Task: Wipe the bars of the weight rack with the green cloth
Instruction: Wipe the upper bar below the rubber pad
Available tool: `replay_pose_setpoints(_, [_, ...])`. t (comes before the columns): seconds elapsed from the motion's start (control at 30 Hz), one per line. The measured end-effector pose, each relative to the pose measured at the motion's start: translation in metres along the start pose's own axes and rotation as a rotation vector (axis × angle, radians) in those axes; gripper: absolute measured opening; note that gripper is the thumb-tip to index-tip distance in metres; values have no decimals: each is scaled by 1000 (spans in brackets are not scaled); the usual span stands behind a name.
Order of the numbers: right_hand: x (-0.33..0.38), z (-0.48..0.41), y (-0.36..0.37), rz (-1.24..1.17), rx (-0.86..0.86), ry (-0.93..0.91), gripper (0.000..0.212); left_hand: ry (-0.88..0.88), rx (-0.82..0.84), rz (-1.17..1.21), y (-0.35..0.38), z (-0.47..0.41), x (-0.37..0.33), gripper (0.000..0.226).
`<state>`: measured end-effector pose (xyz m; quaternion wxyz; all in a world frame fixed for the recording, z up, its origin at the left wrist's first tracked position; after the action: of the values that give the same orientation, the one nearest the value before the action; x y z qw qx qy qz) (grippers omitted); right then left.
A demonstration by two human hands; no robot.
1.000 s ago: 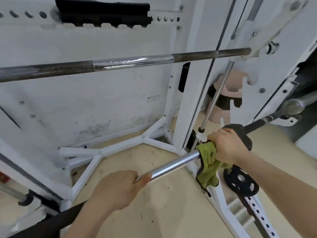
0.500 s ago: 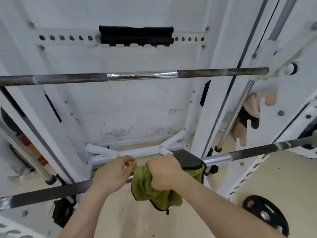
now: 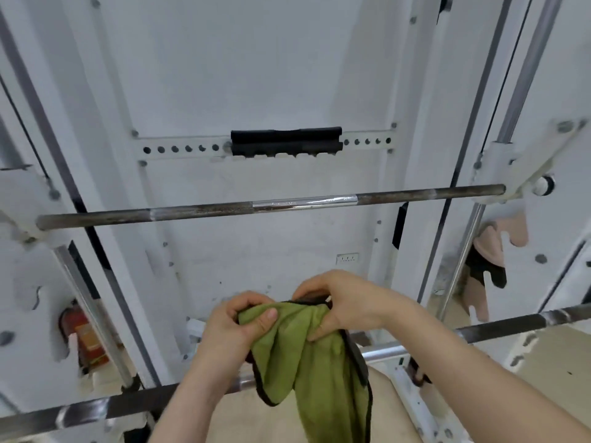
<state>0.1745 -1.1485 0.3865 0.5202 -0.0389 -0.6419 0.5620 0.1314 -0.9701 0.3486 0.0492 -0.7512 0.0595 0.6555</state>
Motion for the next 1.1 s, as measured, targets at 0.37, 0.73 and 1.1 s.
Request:
replay_pose_setpoints(0.37, [5,15,-46,-242,-25,7,29,344,-37,365,-6,-19,-103,18])
replay_pose_setpoints(0.73, [-33,18,-137,-614,-804,42,9,193,166,-878,29,-74,-92,40])
replay_pose_setpoints(1.1, [-166,-17,-164,-726,-842,65,13,109,-212,-673,81,-178,-33,12])
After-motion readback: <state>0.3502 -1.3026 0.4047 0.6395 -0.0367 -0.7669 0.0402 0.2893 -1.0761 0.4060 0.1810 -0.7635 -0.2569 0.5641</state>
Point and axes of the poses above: each hand's wrist, its own z-axis away from the middle knuckle, its own y-axis out of the palm, x = y × z, the point moved 4 cm from there along -z, towards the middle knuckle, and after that the axes turned 10 degrees about x, right-handed, at the moved point
